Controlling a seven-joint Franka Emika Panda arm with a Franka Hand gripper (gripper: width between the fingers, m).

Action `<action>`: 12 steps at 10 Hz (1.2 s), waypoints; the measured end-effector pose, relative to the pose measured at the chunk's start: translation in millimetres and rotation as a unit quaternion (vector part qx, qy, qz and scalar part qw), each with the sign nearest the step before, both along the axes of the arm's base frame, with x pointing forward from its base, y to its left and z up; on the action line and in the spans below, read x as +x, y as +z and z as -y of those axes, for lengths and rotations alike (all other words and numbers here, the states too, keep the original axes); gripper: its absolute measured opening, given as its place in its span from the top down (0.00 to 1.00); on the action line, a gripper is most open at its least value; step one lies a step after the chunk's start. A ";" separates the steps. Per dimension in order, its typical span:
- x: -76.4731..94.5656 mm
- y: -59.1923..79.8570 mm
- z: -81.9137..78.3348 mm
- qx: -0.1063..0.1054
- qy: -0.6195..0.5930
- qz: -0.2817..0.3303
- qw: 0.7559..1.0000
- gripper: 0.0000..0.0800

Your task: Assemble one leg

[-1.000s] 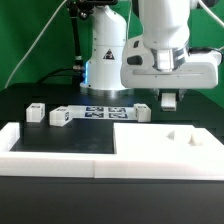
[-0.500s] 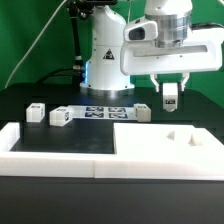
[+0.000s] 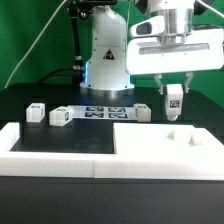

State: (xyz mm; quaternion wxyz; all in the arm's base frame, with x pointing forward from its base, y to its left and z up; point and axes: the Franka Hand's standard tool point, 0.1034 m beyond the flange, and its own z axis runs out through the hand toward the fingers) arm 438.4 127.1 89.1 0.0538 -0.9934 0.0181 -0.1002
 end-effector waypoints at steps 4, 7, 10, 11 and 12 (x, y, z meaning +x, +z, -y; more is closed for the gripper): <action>15.6 12.3 -5.2 -0.006 0.036 0.008 0.999 0.63; 16.7 12.6 -4.5 -0.009 0.044 0.006 0.999 0.63; 54.1 31.6 5.3 -0.016 0.073 0.013 0.997 0.63; 67.7 36.4 9.0 -0.016 0.077 0.018 0.997 0.63; 82.2 38.3 13.7 -0.016 0.076 0.025 0.997 0.63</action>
Offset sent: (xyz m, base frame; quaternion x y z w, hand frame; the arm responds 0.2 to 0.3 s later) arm 0.0000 0.0000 0.0000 0.0000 0.0000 0.0000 1.0000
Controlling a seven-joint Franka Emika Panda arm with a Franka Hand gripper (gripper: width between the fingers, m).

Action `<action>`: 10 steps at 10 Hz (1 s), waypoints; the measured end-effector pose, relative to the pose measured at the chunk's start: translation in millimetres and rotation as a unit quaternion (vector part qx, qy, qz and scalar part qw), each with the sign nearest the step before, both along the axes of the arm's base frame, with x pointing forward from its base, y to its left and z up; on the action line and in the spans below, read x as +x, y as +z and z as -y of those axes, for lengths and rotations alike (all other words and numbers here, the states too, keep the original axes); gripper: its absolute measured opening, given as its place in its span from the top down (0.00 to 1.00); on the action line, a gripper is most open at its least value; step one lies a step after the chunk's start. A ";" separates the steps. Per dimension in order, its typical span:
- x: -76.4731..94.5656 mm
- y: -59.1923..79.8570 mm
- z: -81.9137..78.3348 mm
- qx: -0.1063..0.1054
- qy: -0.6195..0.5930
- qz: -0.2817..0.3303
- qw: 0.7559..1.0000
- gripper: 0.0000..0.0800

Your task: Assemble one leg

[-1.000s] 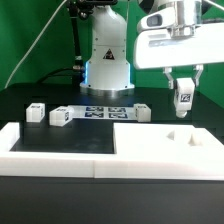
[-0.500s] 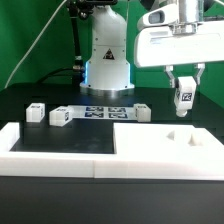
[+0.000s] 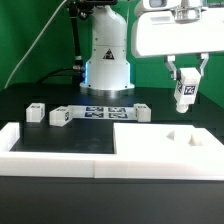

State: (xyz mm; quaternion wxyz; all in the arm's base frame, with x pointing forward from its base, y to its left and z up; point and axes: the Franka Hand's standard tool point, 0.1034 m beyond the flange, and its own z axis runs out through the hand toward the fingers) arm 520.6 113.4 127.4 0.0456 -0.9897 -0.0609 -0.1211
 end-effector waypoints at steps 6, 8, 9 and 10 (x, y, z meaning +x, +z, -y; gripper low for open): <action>6.0 -2.2 9.2 -0.006 0.011 0.084 0.996 0.63; 24.9 2.7 6.4 -0.007 0.022 0.095 0.995 0.63; 39.6 5.1 3.4 -0.005 0.024 0.102 0.994 0.63; 50.8 3.9 2.9 -0.005 0.025 0.106 0.994 0.63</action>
Offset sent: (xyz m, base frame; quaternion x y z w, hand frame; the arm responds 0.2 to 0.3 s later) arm 0.0000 0.0000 0.0000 0.0000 0.1938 0.0000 0.9810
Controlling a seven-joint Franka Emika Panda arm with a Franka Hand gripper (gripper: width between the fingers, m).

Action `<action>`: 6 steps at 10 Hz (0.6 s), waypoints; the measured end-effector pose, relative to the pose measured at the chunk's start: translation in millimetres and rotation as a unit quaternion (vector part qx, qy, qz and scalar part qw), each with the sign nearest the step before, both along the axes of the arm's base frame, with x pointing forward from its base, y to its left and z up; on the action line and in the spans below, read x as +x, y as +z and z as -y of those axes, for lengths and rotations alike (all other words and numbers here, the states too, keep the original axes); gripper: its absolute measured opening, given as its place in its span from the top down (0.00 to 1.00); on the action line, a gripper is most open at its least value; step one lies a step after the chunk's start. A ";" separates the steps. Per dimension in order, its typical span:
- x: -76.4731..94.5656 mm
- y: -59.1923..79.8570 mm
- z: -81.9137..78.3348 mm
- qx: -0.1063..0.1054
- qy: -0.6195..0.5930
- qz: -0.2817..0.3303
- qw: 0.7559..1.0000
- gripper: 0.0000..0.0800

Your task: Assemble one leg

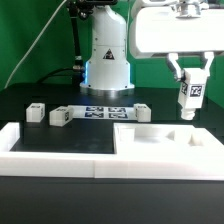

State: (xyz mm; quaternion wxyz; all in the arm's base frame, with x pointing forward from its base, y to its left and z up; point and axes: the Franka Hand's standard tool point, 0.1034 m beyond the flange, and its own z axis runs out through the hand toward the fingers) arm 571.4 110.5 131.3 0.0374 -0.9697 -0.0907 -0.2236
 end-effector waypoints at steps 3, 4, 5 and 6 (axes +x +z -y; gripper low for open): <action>36.4 -12.2 -5.3 0.002 0.006 0.013 1.000 0.63; 41.7 -17.2 -2.4 -0.006 0.021 0.014 1.000 0.63; 41.3 -17.3 -3.0 -0.005 0.020 0.014 1.000 0.63; 41.0 -17.5 -3.3 -0.006 0.021 0.014 1.000 0.63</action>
Offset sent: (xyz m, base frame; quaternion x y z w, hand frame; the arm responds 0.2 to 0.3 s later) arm 0.0360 0.0073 -0.0181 0.0455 0.0048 -0.1091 0.9930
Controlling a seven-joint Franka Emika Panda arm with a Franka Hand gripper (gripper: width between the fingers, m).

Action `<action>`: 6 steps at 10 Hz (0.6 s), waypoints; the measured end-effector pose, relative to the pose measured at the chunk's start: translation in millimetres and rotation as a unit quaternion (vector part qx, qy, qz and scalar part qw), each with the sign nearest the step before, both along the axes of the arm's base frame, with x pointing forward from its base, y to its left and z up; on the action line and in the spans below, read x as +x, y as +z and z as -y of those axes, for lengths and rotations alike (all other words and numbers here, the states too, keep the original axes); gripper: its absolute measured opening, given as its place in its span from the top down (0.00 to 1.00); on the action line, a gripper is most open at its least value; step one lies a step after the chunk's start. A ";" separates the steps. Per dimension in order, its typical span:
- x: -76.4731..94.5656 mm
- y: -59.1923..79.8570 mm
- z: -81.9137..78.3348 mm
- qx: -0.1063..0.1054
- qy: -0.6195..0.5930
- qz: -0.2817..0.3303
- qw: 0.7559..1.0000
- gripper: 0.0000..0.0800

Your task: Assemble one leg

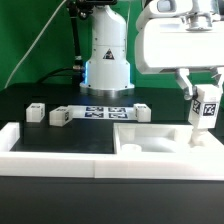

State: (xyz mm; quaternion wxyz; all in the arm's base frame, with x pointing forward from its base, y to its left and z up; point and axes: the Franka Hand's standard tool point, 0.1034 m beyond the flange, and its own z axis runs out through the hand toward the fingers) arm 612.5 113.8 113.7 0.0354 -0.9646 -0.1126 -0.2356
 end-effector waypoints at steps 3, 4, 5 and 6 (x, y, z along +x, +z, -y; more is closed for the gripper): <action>-2.1 -11.3 -1.0 -0.001 0.000 0.002 1.000 0.63; 0.0 -15.6 -0.9 -0.001 0.001 0.001 1.000 0.63; 4.1 -16.4 1.3 -0.001 -0.001 0.003 1.000 0.63; 6.1 -17.6 0.9 0.000 -0.001 0.003 1.000 0.63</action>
Offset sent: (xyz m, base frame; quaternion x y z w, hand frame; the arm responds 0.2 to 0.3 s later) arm 0.0116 0.0041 -0.0123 -0.0067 0.0144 -0.0087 0.9998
